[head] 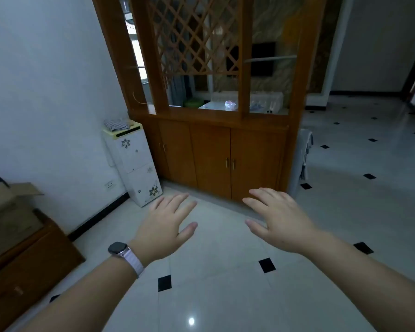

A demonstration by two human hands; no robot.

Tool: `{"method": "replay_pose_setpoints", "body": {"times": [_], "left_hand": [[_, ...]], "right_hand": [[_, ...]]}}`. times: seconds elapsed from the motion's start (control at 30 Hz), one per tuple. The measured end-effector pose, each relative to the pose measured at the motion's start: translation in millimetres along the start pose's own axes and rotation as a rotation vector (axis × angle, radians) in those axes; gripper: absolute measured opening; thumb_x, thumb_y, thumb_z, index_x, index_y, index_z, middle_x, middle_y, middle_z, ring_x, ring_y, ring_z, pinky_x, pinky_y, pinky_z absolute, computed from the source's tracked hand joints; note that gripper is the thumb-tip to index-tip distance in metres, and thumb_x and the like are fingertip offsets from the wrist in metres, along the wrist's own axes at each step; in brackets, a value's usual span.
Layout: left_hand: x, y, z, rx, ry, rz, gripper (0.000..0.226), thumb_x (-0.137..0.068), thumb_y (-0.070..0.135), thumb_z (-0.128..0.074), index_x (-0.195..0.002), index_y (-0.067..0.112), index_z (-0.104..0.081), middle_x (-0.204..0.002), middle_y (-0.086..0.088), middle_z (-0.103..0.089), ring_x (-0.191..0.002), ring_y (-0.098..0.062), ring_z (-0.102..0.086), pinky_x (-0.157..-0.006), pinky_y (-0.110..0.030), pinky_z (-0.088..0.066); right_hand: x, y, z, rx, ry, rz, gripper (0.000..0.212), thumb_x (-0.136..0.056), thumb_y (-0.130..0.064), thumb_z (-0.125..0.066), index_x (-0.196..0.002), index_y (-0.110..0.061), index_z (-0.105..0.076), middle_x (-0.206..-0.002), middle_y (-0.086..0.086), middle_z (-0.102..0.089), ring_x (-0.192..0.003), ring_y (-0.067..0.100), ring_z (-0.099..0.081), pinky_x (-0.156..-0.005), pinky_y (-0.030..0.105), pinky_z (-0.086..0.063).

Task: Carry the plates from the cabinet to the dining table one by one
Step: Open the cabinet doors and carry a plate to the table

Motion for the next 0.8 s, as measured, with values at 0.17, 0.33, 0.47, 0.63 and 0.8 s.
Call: {"method": "replay_pose_setpoints", "body": {"times": [0.17, 0.33, 0.47, 0.63, 0.8], "left_hand": [[-25, -56, -32, 0.026, 0.003, 0.051, 0.053, -0.094, 0.053, -0.039, -0.134, 0.022, -0.052, -0.138, -0.006, -0.053, -0.127, -0.025, -0.046, -0.106, -0.042, -0.029], [-61, -112, -78, 0.116, 0.047, 0.048, 0.052, -0.092, 0.051, -0.043, -0.132, 0.02, -0.055, -0.136, -0.007, -0.055, -0.126, -0.026, -0.047, -0.105, -0.043, -0.033], [-91, -166, -108, 0.166, 0.053, 0.039, 0.05, -0.09, 0.051, -0.045, -0.128, 0.02, -0.059, -0.133, -0.007, -0.058, -0.122, -0.027, -0.052, -0.101, -0.045, -0.039], [-139, -224, -130, 0.167, 0.038, 0.016, 0.049, -0.09, 0.052, -0.045, -0.127, 0.023, -0.058, -0.133, -0.005, -0.057, -0.122, -0.026, -0.05, -0.102, -0.044, -0.039], [-179, -239, -153, 0.228, 0.05, -0.006, 0.047, -0.09, 0.052, -0.045, -0.125, 0.023, -0.058, -0.132, -0.004, -0.058, -0.12, -0.024, -0.051, -0.099, -0.04, -0.039]], "right_hand": [[-53, -1, -27, 0.0, -0.005, -0.004, 0.06, -0.094, -0.059, -0.03, -0.145, -0.03, -0.04, -0.153, -0.004, -0.037, -0.142, 0.018, -0.026, -0.113, 0.038, -0.021], [-131, -7, -60, 0.007, -0.068, -0.028, 0.061, -0.093, -0.06, -0.027, -0.146, -0.031, -0.037, -0.155, -0.006, -0.032, -0.144, 0.017, -0.022, -0.114, 0.037, -0.019], [-198, -16, -75, 0.026, -0.094, -0.043, 0.058, -0.096, -0.059, -0.03, -0.147, -0.032, -0.033, -0.157, -0.008, -0.027, -0.145, 0.015, -0.017, -0.115, 0.036, -0.014], [-257, -15, -82, 0.018, -0.092, -0.107, 0.059, -0.096, -0.061, -0.029, -0.148, -0.033, -0.031, -0.157, -0.008, -0.026, -0.145, 0.014, -0.017, -0.116, 0.036, -0.014], [-289, 4, -93, 0.002, -0.107, -0.152, 0.066, -0.092, -0.065, -0.019, -0.148, -0.033, -0.032, -0.156, -0.008, -0.029, -0.144, 0.015, -0.02, -0.116, 0.038, -0.016]]}}
Point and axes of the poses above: each hand's wrist, its own x-axis away from the middle knuckle, its own z-axis out of the back of the hand, y = z × x, the point moved 8 cm from there along -x, towards the middle knuckle
